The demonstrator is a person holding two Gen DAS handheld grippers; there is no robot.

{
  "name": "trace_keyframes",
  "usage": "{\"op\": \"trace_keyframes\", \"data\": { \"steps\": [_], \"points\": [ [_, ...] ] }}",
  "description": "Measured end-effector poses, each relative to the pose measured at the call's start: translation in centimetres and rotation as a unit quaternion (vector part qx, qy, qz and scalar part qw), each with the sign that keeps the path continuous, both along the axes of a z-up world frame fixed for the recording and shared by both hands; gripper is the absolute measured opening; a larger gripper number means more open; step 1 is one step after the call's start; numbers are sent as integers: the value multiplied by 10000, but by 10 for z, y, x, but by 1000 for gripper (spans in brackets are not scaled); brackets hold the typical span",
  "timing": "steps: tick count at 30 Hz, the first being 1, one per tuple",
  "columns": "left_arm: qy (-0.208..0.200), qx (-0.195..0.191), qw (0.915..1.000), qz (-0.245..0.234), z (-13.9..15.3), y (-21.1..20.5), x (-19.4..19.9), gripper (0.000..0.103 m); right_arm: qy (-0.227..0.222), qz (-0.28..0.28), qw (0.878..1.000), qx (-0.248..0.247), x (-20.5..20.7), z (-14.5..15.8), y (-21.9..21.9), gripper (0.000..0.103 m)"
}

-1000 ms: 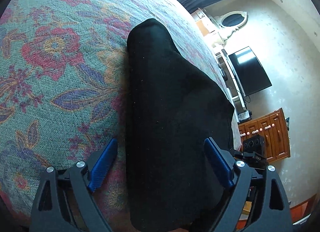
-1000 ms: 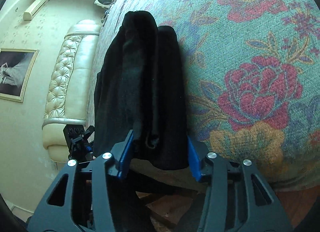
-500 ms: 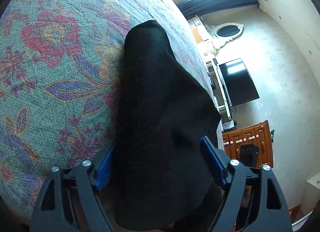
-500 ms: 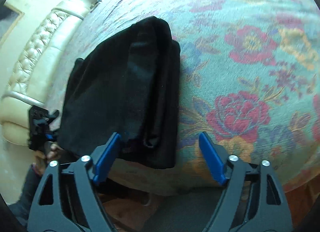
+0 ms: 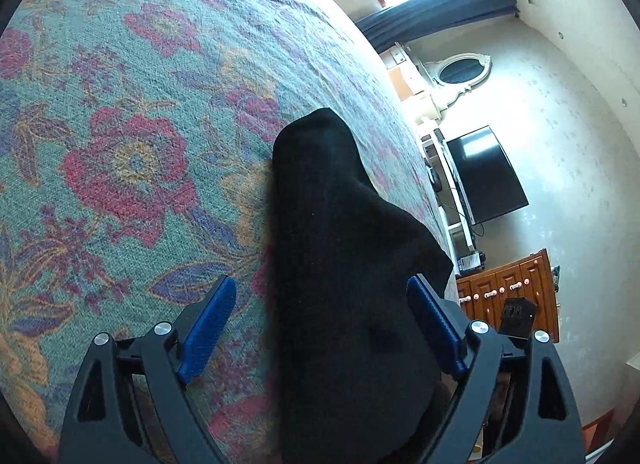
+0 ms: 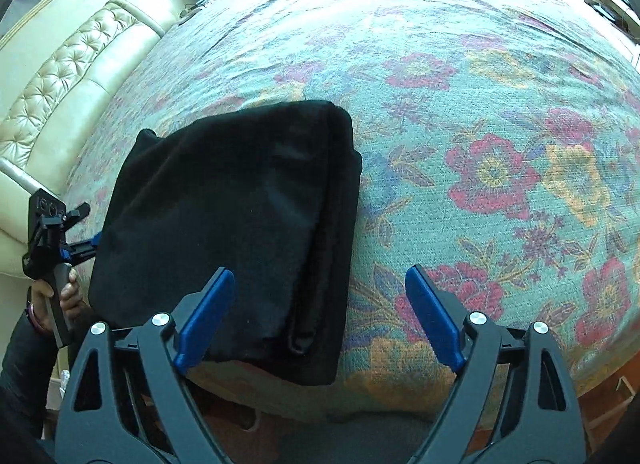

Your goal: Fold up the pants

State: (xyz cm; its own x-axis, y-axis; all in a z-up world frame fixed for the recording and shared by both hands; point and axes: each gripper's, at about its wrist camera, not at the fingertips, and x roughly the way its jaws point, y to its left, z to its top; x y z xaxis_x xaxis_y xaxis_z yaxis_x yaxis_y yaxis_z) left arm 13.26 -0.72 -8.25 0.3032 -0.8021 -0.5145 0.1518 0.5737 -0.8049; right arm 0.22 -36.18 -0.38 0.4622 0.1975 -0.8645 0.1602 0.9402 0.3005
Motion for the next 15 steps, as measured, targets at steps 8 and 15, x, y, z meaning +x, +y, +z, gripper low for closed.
{"op": "trace_keyframes", "data": {
  "steps": [8, 15],
  "points": [
    [-90, 27, 9991, -408, -5, -33, 12, 86, 77, -225, 9976, 648, 24, -21, -19, 88],
    [-179, 30, 9986, -491, -6, -46, 14, 86, 146, -102, 9964, 833, 31, -33, -16, 93]
  ]
}}
